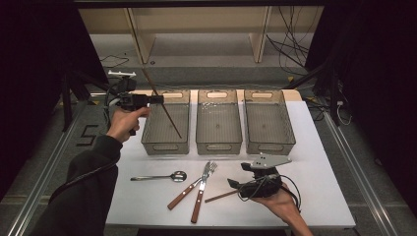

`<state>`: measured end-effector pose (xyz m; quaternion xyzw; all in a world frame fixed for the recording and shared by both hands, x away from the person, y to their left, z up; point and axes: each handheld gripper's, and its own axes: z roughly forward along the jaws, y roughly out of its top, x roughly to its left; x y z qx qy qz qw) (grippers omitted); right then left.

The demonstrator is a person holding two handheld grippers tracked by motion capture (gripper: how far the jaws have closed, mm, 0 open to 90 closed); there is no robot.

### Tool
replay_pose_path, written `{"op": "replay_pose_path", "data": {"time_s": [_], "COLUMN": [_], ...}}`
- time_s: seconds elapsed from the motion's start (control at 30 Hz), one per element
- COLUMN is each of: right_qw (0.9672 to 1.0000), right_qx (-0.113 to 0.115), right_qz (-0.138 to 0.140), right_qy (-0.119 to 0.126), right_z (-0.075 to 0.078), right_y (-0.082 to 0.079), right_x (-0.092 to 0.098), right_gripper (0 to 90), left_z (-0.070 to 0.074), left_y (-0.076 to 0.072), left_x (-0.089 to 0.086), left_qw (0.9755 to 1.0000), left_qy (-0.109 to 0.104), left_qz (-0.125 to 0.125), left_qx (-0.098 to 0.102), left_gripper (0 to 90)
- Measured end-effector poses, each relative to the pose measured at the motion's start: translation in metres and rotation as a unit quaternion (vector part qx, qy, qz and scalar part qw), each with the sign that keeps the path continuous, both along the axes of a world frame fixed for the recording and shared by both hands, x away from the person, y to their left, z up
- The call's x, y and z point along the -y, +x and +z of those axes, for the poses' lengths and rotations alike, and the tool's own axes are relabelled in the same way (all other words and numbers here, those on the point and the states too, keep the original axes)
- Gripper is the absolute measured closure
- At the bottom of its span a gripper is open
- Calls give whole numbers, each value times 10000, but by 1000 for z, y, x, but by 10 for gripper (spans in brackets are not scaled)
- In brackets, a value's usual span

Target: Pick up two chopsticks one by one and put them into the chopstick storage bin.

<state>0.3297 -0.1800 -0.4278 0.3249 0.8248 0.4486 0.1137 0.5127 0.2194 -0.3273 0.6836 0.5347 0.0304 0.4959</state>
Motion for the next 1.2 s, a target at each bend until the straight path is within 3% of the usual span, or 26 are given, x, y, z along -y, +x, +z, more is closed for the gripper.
{"op": "replay_pose_path", "data": {"time_s": [0.43,1.0,1.2], "right_qw": [10000,10000,9999], "right_qx": [-34,-55,-55], "right_qz": [13,32,40], "right_qy": [-39,-68,-89], "right_z": [-2,-3,-3], "right_y": [0,0,0], "right_x": [0,-1,-1], "right_gripper": [277,277,277], "left_z": [-17,-40,-44], "left_y": [17,23,24], "left_x": [10,22,27], "left_qw": [9994,9977,9968], "left_qy": [129,205,345], "left_qz": [69,-2,-48], "left_qx": [-298,-646,-722], "left_gripper": [837,832,829]}}
